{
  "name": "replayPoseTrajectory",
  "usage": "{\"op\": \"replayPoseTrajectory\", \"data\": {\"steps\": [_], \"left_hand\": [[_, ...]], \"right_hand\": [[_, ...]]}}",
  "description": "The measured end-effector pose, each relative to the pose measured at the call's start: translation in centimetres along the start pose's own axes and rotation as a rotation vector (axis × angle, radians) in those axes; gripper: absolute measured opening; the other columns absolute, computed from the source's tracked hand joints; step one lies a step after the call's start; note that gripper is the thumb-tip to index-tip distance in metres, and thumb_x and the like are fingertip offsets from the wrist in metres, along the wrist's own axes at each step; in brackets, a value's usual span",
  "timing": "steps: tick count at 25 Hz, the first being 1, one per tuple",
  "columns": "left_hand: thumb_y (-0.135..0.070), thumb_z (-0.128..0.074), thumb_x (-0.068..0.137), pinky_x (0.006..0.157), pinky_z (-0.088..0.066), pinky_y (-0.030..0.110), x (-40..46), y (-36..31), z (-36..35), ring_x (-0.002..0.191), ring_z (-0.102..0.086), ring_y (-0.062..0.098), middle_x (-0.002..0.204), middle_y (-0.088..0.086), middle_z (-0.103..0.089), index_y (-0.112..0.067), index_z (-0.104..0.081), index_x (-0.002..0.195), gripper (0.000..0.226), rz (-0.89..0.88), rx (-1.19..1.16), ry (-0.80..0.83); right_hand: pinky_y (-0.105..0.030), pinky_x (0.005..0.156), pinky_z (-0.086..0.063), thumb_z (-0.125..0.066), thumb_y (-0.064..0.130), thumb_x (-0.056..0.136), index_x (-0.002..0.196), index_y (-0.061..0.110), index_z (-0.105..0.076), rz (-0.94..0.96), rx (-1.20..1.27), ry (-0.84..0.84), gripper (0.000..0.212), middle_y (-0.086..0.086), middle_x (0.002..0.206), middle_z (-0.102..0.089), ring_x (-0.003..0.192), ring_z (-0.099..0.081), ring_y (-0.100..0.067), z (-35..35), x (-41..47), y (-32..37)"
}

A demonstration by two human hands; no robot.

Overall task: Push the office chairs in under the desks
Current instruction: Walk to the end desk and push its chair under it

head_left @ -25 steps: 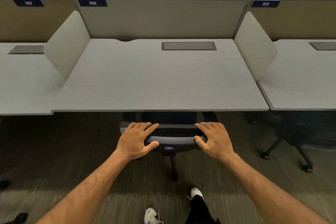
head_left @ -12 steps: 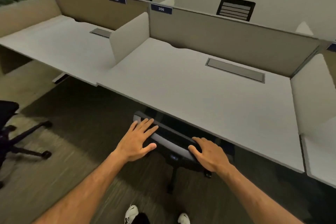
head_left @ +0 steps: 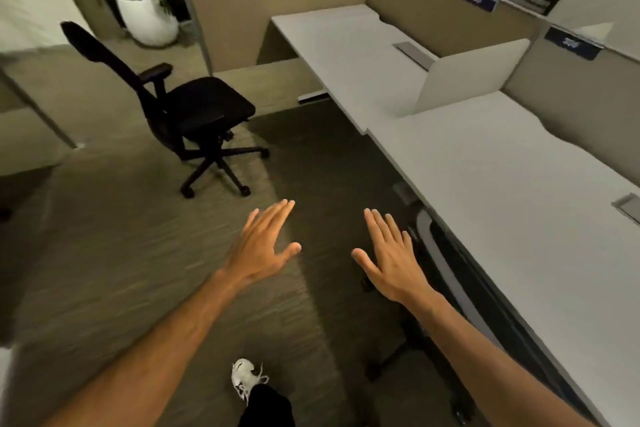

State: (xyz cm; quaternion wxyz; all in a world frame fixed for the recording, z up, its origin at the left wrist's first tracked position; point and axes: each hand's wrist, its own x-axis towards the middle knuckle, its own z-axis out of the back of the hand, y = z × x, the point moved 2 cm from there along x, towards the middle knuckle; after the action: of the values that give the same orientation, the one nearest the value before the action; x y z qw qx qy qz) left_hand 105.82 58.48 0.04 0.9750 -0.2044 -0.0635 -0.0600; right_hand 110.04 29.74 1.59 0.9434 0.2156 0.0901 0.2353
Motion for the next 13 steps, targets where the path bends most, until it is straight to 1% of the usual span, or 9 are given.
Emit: {"op": "replayPoseTrajectory", "data": {"steps": [3, 6, 10, 13], "left_hand": [[-0.067, -0.042, 0.093, 0.124, -0.003, 0.042, -3.3, 6.1, 4.6, 0.152, -0.017, 0.016, 0.167, -0.001, -0.019, -0.028, -0.009, 0.161, 0.086, 0.122, -0.001, -0.06], [-0.064, -0.047, 0.094, 0.124, -0.003, 0.04, -6.0, 12.5, 8.6, 0.151, -0.019, 0.015, 0.167, -0.002, -0.018, -0.03, -0.008, 0.161, 0.085, 0.208, 0.0, -0.133], [-0.063, -0.048, 0.094, 0.124, -0.008, 0.044, -8.4, 21.5, 14.5, 0.151, -0.016, 0.01, 0.167, -0.005, -0.016, -0.034, -0.007, 0.161, 0.084, 0.27, -0.003, -0.216], [-0.059, -0.054, 0.095, 0.124, -0.01, 0.046, -9.3, 27.5, 19.1, 0.151, -0.015, 0.01, 0.167, -0.005, -0.018, -0.034, -0.011, 0.161, 0.083, 0.316, 0.025, -0.275]], "right_hand": [[-0.055, 0.124, 0.0, -0.029, 0.065, 0.101, 0.157, 0.038, 0.014, 0.155, 0.031, 0.06, 0.076, 0.01, 0.168, 0.011, 0.154, 0.016, -0.016, -2.0, 5.5, 7.5], [-0.055, 0.124, 0.0, -0.032, 0.065, 0.1, 0.157, 0.04, 0.014, 0.284, 0.062, 0.119, 0.077, 0.01, 0.168, 0.011, 0.153, 0.016, -0.014, -4.4, 11.0, 15.4], [-0.053, 0.124, 0.001, -0.036, 0.062, 0.1, 0.157, 0.04, 0.013, 0.402, 0.102, 0.156, 0.079, 0.011, 0.168, 0.01, 0.153, 0.015, -0.014, -8.0, 17.8, 26.2], [-0.051, 0.125, 0.001, -0.039, 0.058, 0.101, 0.158, 0.037, 0.01, 0.468, 0.115, 0.158, 0.078, 0.009, 0.169, 0.008, 0.153, 0.016, -0.013, -10.4, 22.1, 33.4]]}}
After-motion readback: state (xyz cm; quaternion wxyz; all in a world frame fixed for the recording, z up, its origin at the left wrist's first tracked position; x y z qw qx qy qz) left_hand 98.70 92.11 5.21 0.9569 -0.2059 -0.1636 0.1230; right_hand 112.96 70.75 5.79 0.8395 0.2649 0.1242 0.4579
